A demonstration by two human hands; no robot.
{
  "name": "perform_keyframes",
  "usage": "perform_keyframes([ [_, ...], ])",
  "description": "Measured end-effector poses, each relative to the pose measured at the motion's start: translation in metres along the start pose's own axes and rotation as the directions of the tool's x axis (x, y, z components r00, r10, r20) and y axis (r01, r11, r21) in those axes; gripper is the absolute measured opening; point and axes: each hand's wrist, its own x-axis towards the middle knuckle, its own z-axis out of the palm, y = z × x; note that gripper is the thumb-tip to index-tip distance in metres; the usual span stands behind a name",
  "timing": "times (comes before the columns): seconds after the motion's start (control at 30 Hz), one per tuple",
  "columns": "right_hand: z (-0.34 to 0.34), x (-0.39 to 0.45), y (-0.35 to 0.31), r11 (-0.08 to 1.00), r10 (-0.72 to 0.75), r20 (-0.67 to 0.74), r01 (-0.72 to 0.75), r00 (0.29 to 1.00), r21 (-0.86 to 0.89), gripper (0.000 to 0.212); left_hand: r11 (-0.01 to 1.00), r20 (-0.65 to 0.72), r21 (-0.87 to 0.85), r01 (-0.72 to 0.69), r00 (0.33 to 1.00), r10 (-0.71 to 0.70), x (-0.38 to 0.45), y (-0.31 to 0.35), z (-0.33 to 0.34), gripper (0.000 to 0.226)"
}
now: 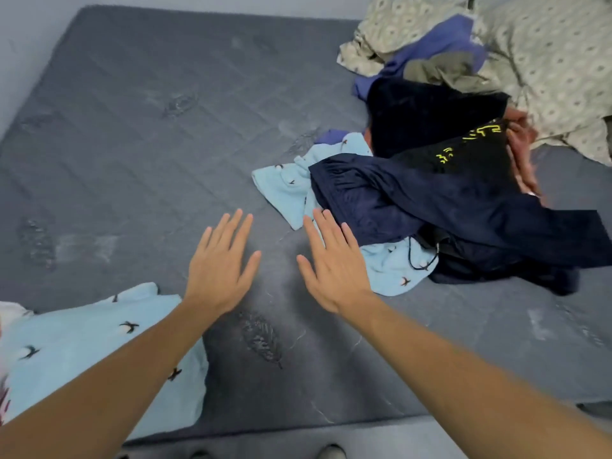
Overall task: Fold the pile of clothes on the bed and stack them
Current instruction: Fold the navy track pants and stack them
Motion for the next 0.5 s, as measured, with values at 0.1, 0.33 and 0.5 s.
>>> perform_keyframes([
  [0.1,-0.001,-0.004,0.059,0.997,0.07,0.004,-0.07,0.998,-0.022,0.071,0.996,0.034,-0.05,-0.074,0.997,0.076,0.034,0.052,0.018,0.07],
  [0.33,0.013,0.013,0.127,0.991,0.132,0.016,-0.132,0.991,0.006,0.076,0.983,0.072,-0.118,-0.143,0.986,0.152,0.113,0.1,0.052,0.068],
  [0.5,0.018,0.075,0.145,0.996,0.087,-0.002,-0.087,0.996,-0.007,0.07,0.962,0.093,-0.27,0.033,0.996,-0.008,0.156,0.101,0.074,0.073],
])
